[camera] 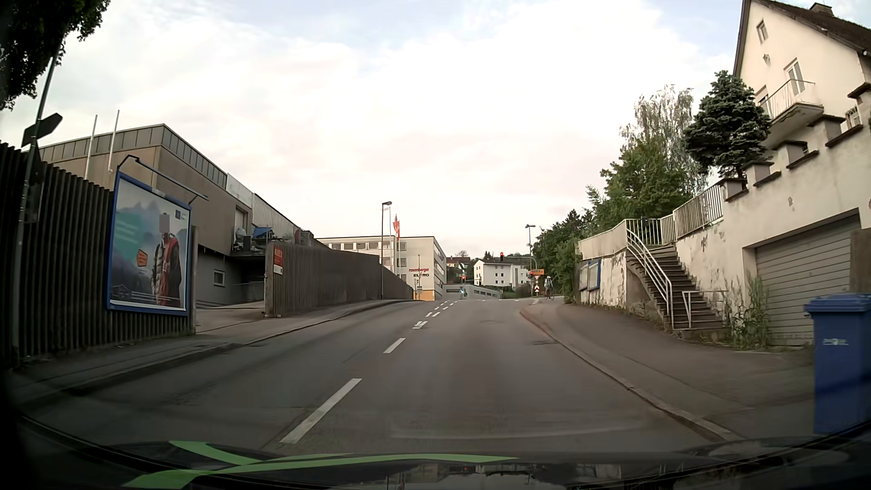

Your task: Follow the waypoints while adhering to traffic rules and regulations

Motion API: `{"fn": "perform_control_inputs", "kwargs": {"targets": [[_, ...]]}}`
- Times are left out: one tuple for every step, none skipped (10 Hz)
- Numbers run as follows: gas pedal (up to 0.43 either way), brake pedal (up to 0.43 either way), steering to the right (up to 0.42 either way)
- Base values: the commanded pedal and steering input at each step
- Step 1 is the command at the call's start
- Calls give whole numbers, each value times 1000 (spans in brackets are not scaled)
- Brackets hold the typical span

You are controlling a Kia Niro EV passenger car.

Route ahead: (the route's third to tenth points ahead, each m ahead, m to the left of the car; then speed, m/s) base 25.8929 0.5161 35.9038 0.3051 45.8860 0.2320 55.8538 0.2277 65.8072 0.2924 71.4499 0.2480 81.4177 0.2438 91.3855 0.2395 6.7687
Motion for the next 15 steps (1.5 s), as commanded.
{"fn": "perform_control_inputs", "kwargs": {"targets": [[260,0,3],[260,0,3],[260,0,2],[260,0,0],[260,0,-3],[260,0,-4],[248,0,-3],[228,0,-2],[197,0,0],[169,0,0],[157,0,0],[157,0,1],[157,0,1],[157,0,1],[157,0,1]]}}
